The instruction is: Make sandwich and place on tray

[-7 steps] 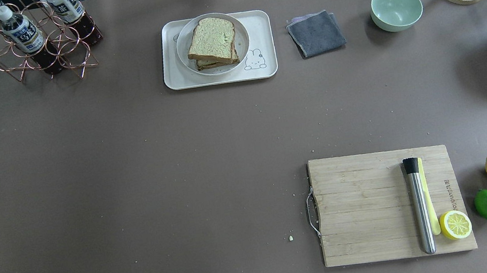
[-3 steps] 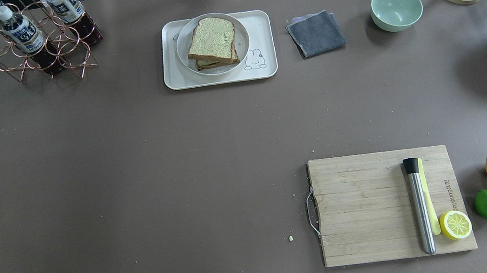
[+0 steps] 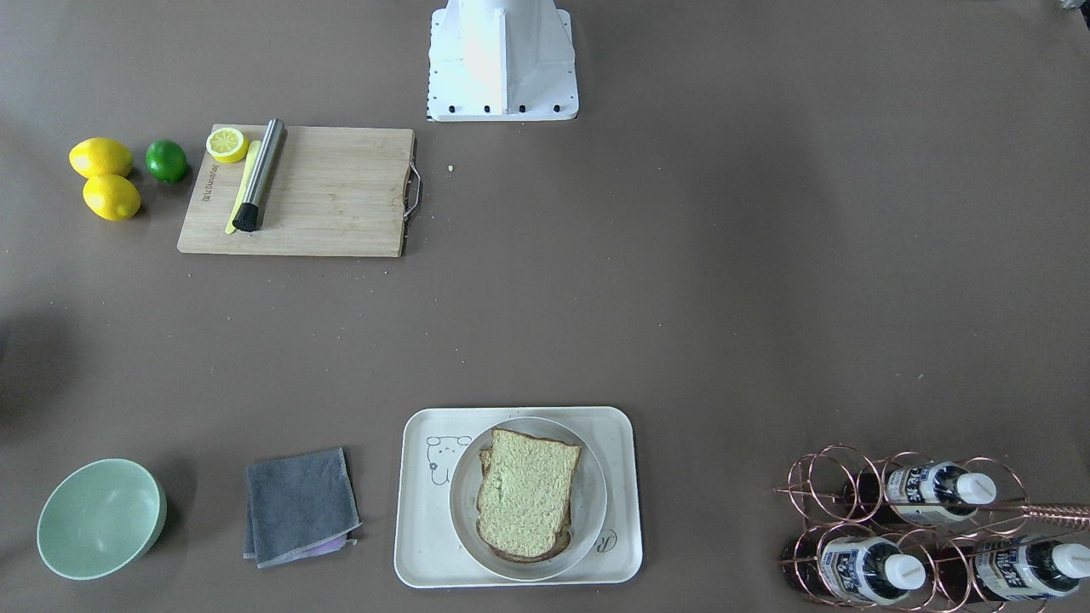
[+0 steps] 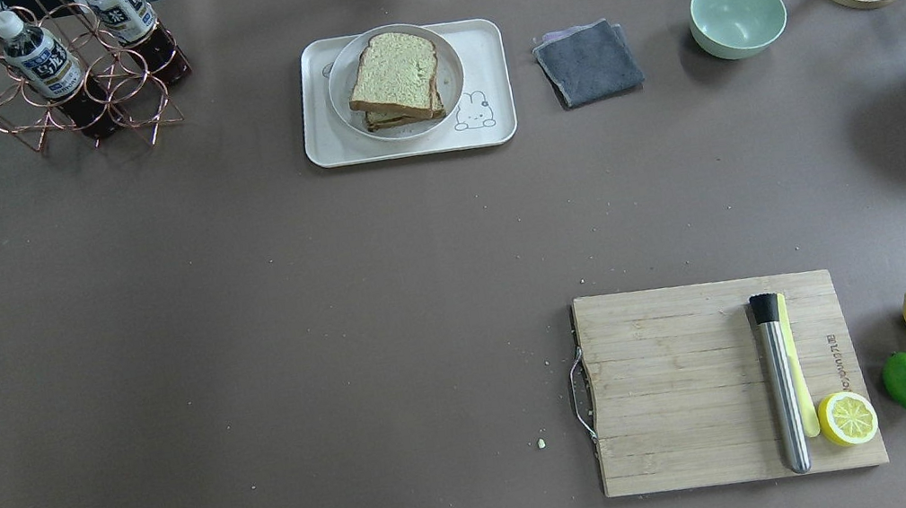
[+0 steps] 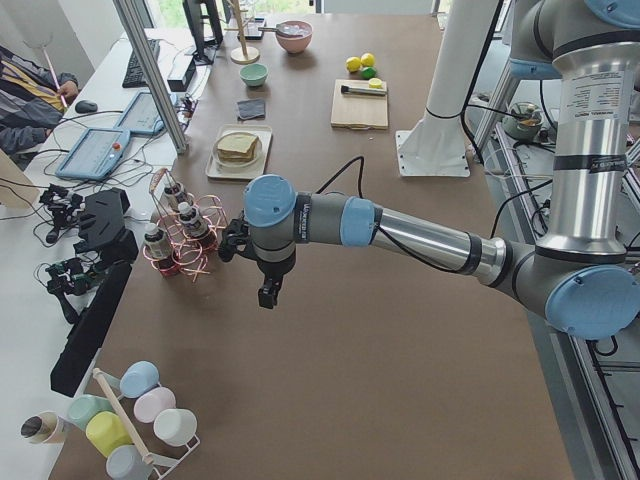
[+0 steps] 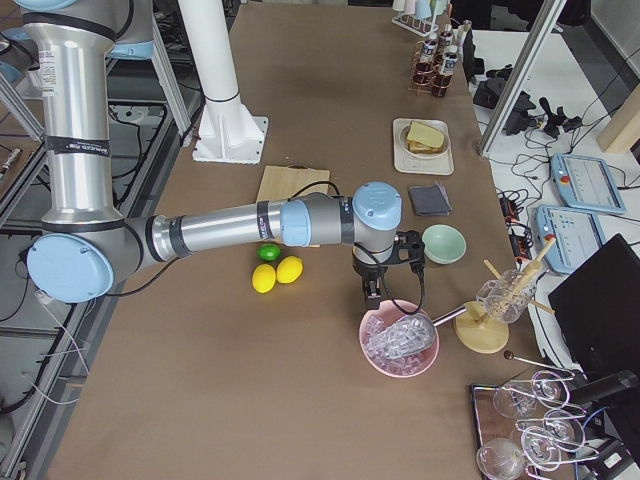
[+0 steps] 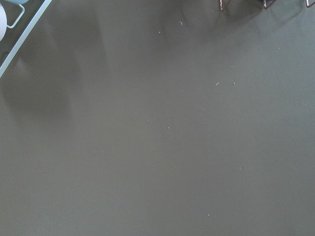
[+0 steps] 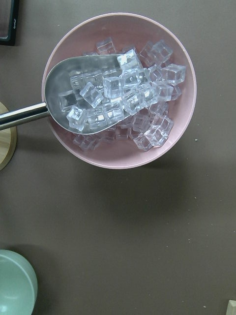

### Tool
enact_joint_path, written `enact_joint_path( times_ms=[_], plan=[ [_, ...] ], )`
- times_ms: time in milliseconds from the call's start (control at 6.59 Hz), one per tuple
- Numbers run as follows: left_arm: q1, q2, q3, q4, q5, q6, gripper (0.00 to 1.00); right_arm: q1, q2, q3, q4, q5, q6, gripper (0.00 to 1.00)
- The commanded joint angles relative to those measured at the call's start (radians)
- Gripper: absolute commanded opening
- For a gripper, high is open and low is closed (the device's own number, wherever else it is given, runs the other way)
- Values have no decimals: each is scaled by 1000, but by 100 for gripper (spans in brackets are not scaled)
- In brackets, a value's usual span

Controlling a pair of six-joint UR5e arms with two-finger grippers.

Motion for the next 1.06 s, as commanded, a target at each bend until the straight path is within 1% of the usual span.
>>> enact_joint_path(
  times_ms=[0, 152, 910],
  plan=[
    [-1, 9, 44, -9, -47, 3, 98, -1, 1, 0, 0, 10, 6, 100],
    [-9, 21, 15, -6, -55, -1, 98, -2, -1, 3, -1, 25, 8, 100],
    [-1, 41, 11, -9, -26, 3, 98, -18, 1, -3, 0, 24, 11, 100]
  ],
)
